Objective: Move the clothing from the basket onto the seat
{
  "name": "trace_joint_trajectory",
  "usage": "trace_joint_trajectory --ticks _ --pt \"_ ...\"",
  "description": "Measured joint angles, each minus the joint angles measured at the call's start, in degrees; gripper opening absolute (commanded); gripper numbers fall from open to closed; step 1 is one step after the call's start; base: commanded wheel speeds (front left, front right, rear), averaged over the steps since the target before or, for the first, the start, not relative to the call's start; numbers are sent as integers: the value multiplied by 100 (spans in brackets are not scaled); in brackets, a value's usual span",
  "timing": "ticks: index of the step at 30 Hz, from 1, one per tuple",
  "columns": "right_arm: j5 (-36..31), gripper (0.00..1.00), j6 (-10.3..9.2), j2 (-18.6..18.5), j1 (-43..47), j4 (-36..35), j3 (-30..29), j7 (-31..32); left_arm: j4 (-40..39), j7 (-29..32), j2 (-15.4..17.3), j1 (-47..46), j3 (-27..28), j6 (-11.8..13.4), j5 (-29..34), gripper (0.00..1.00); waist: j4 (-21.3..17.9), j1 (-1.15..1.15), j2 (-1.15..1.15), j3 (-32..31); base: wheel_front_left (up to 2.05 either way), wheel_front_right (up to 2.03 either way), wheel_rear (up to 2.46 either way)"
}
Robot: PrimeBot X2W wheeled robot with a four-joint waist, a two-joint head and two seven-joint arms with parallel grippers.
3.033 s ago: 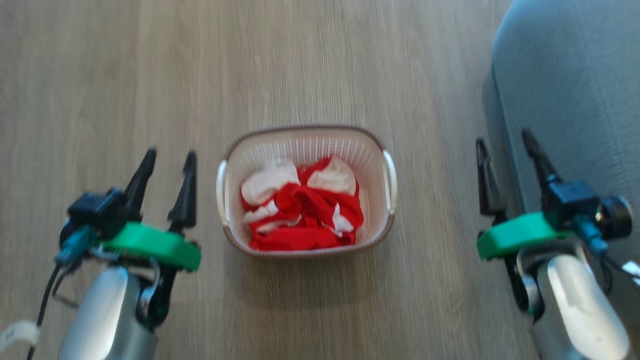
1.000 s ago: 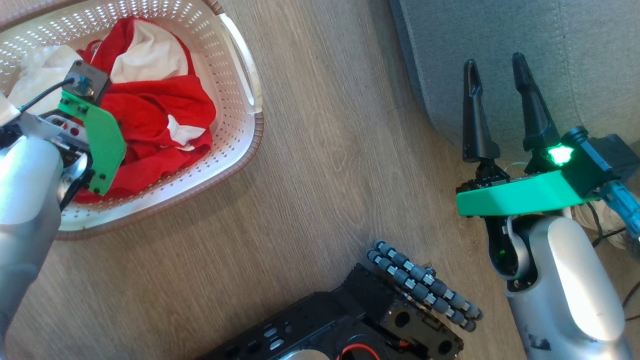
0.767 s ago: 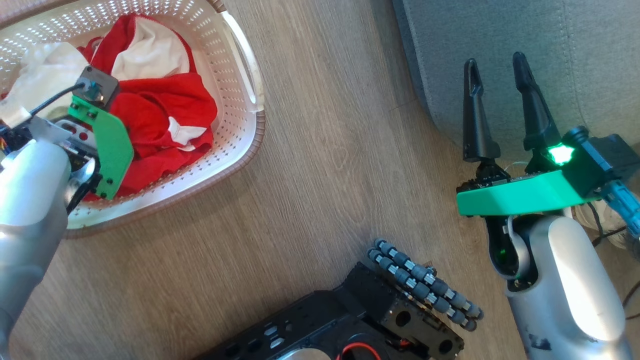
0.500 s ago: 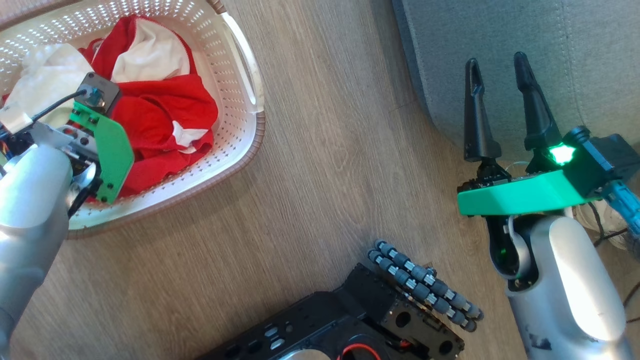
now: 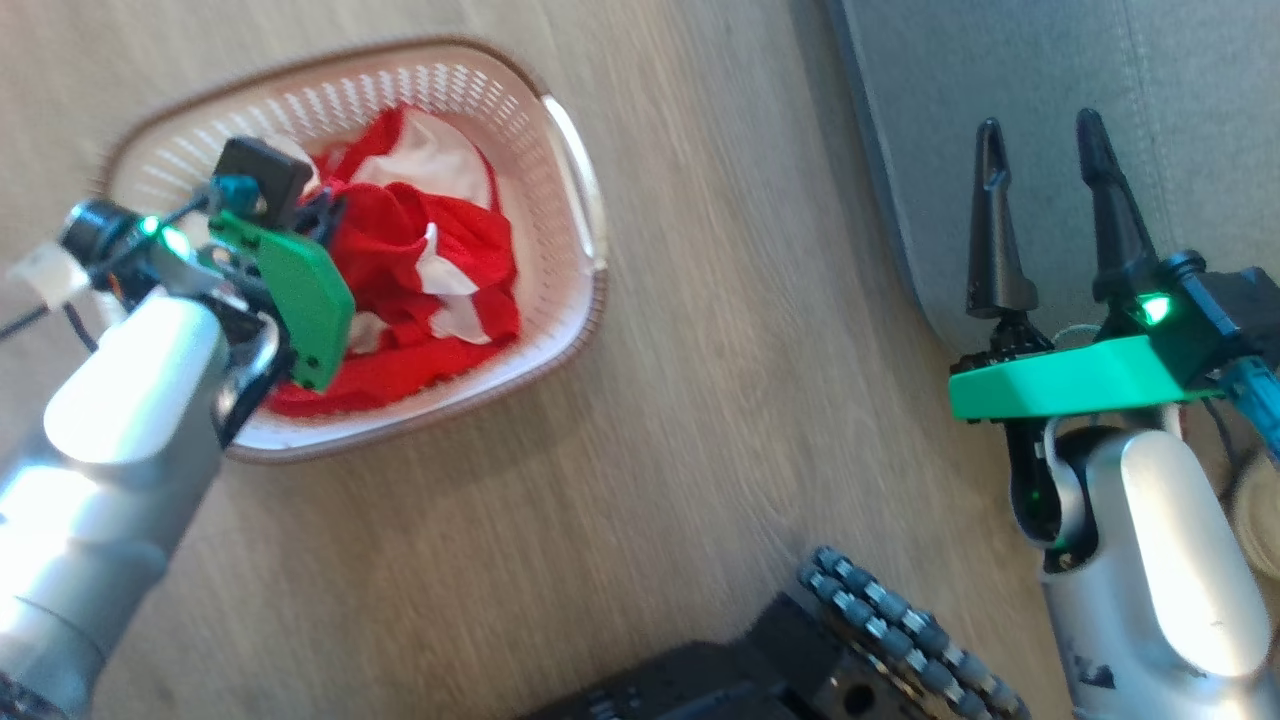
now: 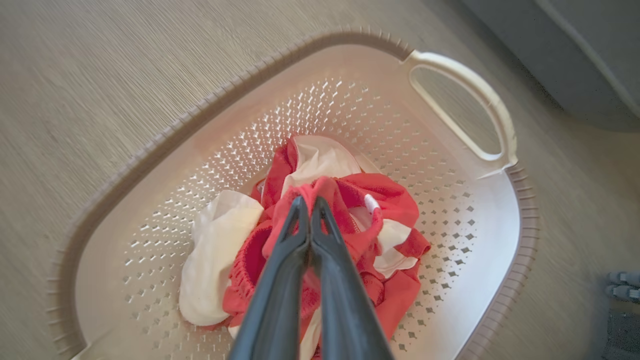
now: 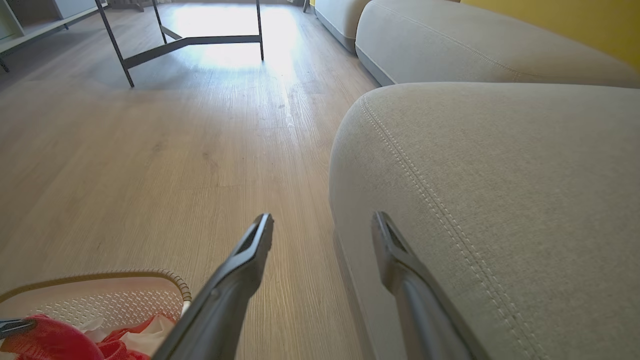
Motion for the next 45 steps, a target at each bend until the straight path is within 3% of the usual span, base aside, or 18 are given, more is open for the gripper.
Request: trace_joint_trajectory --ticks 13,19,29,45 --pt "-644 100 0 -2 842 376 -387 1 -635 -1010 -133 1545 594 617 -782 0 893 -1 0 -1669 0 0 0" --pt "-648 100 0 -179 1419 502 -509 1 -1397 -1159 129 2370 838 1063 -1032 0 1373 -1 0 -2626 0 0 0" --pt "-591 100 0 -389 1773 577 -456 1 -2751 -1091 671 3281 1141 1761 -1330 0 1920 -1 0 -3557 0 0 0" --pt "-441 100 0 -679 2031 795 -237 1 -3927 -904 1392 3874 1629 2376 -1594 0 2015 -1 0 -4202 0 0 0"
